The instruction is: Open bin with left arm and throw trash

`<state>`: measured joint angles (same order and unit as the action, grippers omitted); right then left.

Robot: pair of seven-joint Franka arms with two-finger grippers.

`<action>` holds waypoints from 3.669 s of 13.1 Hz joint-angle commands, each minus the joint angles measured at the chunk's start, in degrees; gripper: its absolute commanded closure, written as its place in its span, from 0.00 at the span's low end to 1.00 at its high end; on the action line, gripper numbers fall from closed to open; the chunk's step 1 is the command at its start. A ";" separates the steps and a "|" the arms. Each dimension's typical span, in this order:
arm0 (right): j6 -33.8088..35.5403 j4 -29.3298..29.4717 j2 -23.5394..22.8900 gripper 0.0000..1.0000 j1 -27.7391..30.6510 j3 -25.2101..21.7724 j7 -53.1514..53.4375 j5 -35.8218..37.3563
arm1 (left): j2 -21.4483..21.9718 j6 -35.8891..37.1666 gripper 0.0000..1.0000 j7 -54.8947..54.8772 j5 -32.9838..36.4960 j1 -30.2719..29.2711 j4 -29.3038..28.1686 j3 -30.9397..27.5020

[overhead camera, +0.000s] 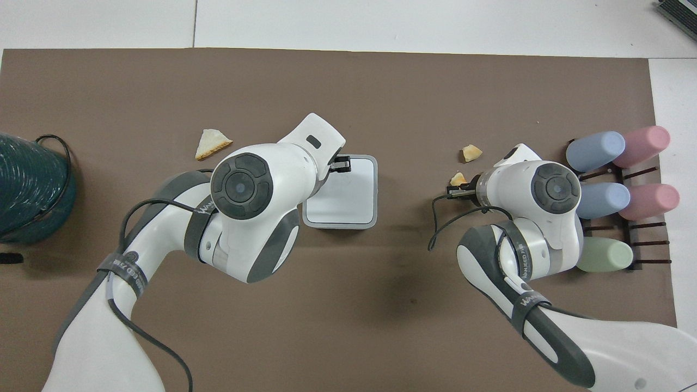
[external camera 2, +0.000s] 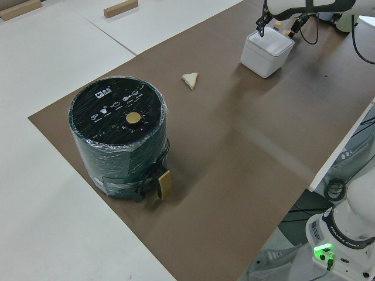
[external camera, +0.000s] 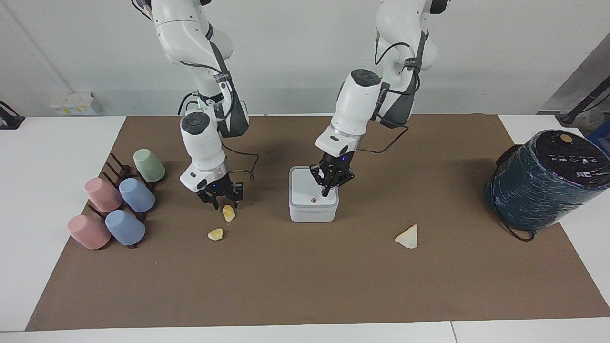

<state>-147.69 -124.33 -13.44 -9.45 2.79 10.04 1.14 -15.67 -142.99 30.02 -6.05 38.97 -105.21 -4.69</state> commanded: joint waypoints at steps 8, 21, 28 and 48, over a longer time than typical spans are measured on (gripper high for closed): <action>-0.77 1.10 1.31 1.00 0.66 0.03 1.73 -0.62 | -3.32 -0.55 1.00 0.39 -1.16 1.47 1.31 -1.02; 14.36 17.27 8.10 1.00 -5.56 3.72 23.76 -0.62 | 0.10 20.94 0.67 -25.08 -0.98 -20.77 10.49 -1.63; 14.53 23.70 -0.88 1.00 -16.30 3.81 30.04 -4.36 | -4.35 4.05 0.00 -45.29 -0.89 -23.41 0.18 -1.72; 15.69 21.33 0.52 0.09 -11.75 3.37 29.61 1.23 | -10.69 1.11 1.00 -43.40 -0.98 -20.87 2.26 -1.72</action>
<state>-131.66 -101.76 -13.94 -23.91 5.70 40.90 0.51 -25.61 -146.86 -14.64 -6.37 17.68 -107.33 -5.88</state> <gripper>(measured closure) 0.150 0.661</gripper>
